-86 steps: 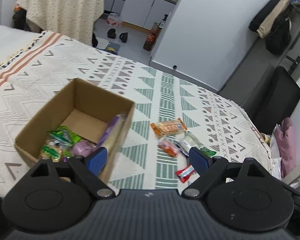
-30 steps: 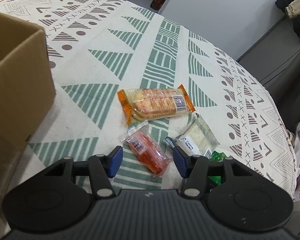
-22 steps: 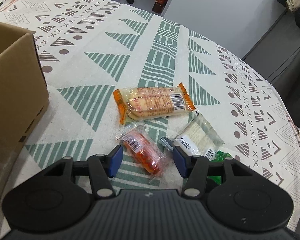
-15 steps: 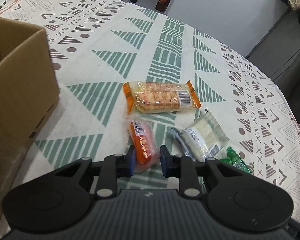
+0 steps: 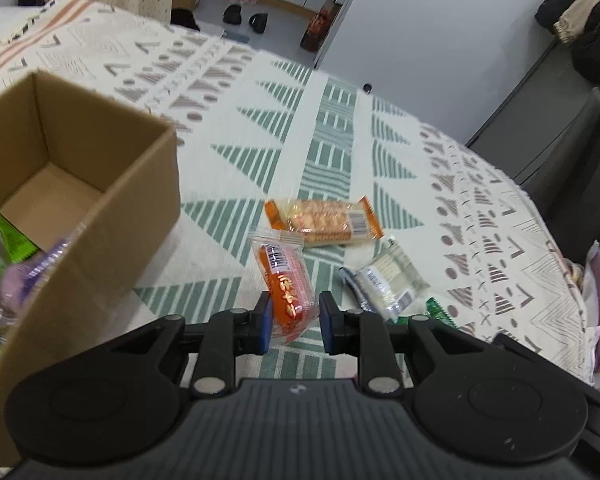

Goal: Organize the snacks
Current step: 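Grasp an orange packet with the left gripper while the right grasps a cookie packet, then lower both held packets into the box and open both grippers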

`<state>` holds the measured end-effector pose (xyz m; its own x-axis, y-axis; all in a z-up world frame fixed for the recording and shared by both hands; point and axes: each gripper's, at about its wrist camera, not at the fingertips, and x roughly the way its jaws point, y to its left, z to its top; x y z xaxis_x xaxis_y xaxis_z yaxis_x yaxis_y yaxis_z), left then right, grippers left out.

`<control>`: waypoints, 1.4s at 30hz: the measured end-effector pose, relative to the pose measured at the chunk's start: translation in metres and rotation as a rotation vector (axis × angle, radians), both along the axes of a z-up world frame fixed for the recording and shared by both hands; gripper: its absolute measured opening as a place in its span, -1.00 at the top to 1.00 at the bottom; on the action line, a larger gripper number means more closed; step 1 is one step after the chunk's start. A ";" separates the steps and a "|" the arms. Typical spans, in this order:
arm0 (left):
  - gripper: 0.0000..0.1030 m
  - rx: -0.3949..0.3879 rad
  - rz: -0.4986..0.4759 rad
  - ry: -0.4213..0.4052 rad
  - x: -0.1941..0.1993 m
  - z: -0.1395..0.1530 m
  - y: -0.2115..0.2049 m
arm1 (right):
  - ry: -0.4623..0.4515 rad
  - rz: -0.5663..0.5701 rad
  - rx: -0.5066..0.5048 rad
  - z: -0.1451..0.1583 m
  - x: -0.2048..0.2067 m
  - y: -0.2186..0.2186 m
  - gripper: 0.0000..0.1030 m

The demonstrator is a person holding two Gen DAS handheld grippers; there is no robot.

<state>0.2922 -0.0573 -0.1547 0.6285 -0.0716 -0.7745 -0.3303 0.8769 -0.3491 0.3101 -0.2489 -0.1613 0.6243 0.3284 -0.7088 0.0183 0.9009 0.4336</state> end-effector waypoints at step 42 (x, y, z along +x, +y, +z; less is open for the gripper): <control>0.56 0.062 0.095 -0.142 -0.110 0.094 0.083 | -0.250 0.198 0.031 0.083 -0.066 0.074 -0.04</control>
